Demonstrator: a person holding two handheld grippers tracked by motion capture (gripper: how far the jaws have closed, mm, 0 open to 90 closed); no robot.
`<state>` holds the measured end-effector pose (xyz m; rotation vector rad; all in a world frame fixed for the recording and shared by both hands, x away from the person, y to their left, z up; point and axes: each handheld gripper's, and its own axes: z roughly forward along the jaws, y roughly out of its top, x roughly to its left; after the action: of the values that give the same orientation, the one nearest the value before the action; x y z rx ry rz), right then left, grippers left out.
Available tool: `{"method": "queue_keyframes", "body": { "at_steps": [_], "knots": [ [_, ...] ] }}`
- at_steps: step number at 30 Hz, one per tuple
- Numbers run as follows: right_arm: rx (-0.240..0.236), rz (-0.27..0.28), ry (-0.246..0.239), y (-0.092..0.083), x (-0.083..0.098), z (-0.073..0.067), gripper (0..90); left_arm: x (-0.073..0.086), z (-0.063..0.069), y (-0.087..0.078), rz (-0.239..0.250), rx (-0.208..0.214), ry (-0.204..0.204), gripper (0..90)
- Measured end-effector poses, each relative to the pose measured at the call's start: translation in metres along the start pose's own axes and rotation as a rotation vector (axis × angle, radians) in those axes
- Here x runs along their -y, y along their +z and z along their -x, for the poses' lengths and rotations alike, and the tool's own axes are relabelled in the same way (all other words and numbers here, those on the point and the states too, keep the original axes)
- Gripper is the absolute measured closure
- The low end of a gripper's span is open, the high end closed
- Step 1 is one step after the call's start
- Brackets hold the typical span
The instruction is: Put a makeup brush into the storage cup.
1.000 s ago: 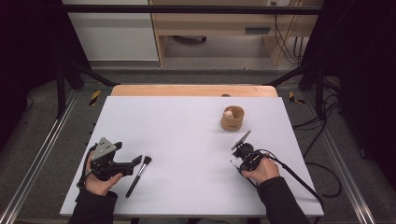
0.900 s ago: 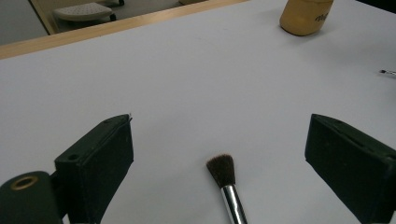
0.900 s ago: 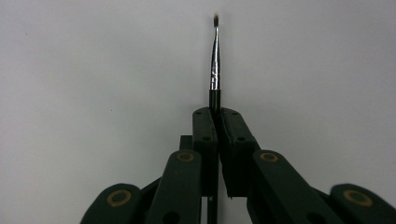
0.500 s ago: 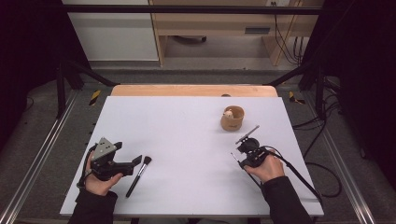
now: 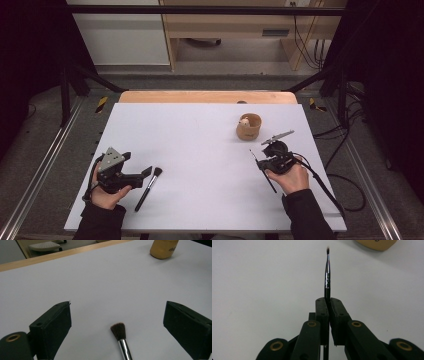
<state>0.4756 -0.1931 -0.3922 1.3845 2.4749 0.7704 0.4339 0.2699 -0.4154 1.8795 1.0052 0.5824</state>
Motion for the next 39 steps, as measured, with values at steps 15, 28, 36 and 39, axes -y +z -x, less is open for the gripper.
{"method": "queue_keyframes", "body": {
  "at_steps": [15, 28, 36, 39],
  "knots": [
    [0.004, 0.197, 0.038, -0.022, -0.005, 0.003, 85.8, 0.000, 0.000, 0.000, 0.001, 0.000, 0.000, 7.2],
    [0.014, 0.367, 0.081, -0.038, -0.007, 0.007, 85.8, 0.000, 0.000, 0.001, -0.005, 0.004, 0.005, 7.1],
    [0.013, 0.445, 0.097, -0.045, -0.013, 0.009, 85.7, 0.000, 0.000, 0.000, 0.003, 0.008, 0.003, 7.0],
    [0.010, 0.462, 0.099, -0.047, -0.016, 0.011, 85.8, 0.000, 0.000, 0.000, 0.008, 0.010, 0.002, 7.0]
  ]
}}
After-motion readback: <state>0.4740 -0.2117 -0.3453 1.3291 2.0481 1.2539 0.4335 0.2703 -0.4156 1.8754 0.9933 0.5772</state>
